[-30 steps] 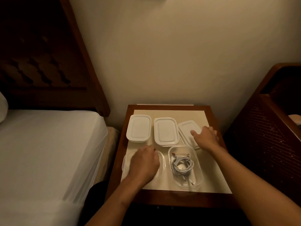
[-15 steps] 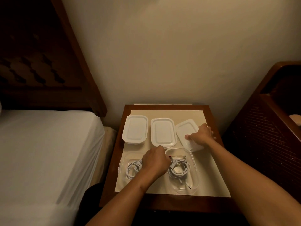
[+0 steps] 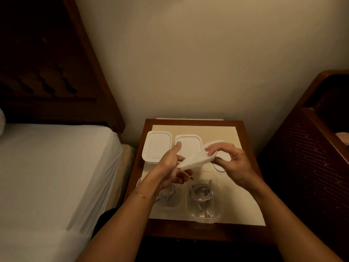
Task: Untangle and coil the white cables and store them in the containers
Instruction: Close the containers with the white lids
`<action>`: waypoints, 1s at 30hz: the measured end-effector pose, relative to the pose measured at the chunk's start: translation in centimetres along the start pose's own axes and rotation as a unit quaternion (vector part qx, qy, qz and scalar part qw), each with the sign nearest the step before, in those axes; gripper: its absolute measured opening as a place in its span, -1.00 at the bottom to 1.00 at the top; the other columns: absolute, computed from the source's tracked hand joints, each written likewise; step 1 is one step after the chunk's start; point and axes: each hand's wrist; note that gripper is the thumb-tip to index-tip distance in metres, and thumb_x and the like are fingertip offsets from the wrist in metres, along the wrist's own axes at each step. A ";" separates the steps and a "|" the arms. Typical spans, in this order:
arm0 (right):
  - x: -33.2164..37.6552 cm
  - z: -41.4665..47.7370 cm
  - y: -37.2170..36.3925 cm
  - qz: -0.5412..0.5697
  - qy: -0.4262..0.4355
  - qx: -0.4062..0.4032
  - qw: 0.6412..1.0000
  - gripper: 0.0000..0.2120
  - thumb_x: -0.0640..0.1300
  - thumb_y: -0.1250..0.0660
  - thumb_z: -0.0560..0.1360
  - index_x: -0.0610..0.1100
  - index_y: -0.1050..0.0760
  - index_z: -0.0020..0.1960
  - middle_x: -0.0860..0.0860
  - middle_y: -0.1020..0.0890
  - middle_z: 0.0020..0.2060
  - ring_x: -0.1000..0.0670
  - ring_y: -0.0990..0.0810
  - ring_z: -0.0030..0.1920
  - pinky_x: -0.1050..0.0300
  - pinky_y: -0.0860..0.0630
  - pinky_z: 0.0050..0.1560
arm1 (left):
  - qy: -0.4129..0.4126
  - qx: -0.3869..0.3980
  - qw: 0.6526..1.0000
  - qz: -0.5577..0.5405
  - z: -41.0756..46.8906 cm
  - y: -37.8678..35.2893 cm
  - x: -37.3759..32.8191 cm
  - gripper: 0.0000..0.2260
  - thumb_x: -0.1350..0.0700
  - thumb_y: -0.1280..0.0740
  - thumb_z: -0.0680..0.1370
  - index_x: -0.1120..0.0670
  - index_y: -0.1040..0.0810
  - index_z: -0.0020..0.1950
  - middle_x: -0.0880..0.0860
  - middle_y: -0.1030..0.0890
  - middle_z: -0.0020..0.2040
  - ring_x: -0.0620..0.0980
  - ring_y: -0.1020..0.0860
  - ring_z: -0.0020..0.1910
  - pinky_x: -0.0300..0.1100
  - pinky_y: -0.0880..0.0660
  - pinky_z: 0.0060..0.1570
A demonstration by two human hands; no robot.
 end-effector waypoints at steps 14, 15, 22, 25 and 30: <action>-2.0 -4.7 -5.3 -0.129 -0.241 -0.129 0.953 -0.63 -0.16 -0.40 0.56 -0.07 -0.53 0.36 0.00 -0.63 0.13 0.05 -0.57 -0.03 0.13 -0.59 -0.04 | -0.158 -0.258 0.779 0.550 0.7 -2.9 7.1 -0.67 0.04 -0.09 0.70 0.05 -0.33 0.46 0.11 -0.62 0.22 0.17 -0.62 0.13 0.05 -0.54 0.06; -2.3 -5.1 -5.2 -0.170 -0.233 -0.132 0.948 -0.66 -0.15 -0.39 0.56 -0.07 -0.54 0.34 0.01 -0.62 0.11 0.03 -0.57 -0.01 0.11 -0.60 -0.01 | -0.162 -0.255 0.766 0.568 0.6 -3.1 7.2 -0.67 0.06 -0.08 0.69 0.07 -0.35 0.44 0.12 -0.63 0.21 0.19 -0.62 0.13 0.04 -0.53 0.06; -2.1 -7.0 -5.6 -0.284 -0.228 -0.097 0.926 -0.66 -0.11 -0.31 0.56 -0.06 -0.44 0.33 -0.01 -0.54 0.16 0.01 -0.52 0.03 0.17 -0.48 -0.04 | -0.176 -0.248 0.689 0.658 0.2 -4.0 8.3 -0.61 0.16 -0.12 0.64 0.18 -0.39 0.46 0.18 -0.65 0.19 0.21 -0.61 0.16 0.01 -0.50 0.04; -2.2 -7.6 -5.4 -0.312 -0.227 -0.108 0.916 -0.67 -0.09 -0.30 0.56 -0.06 -0.42 0.31 0.00 -0.50 0.17 0.01 -0.53 0.05 0.19 -0.45 -0.10 | -0.191 -0.246 0.681 0.662 -0.1 -4.1 8.4 -0.70 0.14 -0.12 0.63 0.14 -0.52 0.29 0.15 -0.67 0.12 0.19 -0.63 0.09 -0.02 -0.50 -0.02; -2.3 -8.5 -6.0 -0.277 -0.234 -0.102 0.926 -0.59 -0.25 -0.23 0.55 -0.13 -0.35 0.39 -0.05 -0.39 0.20 -0.03 -0.50 -0.09 0.14 -0.49 -0.14 | -0.213 -0.256 0.648 0.685 0.0 -4.2 9.1 -0.61 0.14 -0.21 0.54 0.20 -0.55 0.34 0.14 -0.73 -0.03 0.19 -0.70 -0.07 -0.05 -0.52 -0.15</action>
Point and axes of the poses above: each hand's wrist, its own z-axis towards the middle knuckle, its own y-axis out of the back of the hand, x = y × z
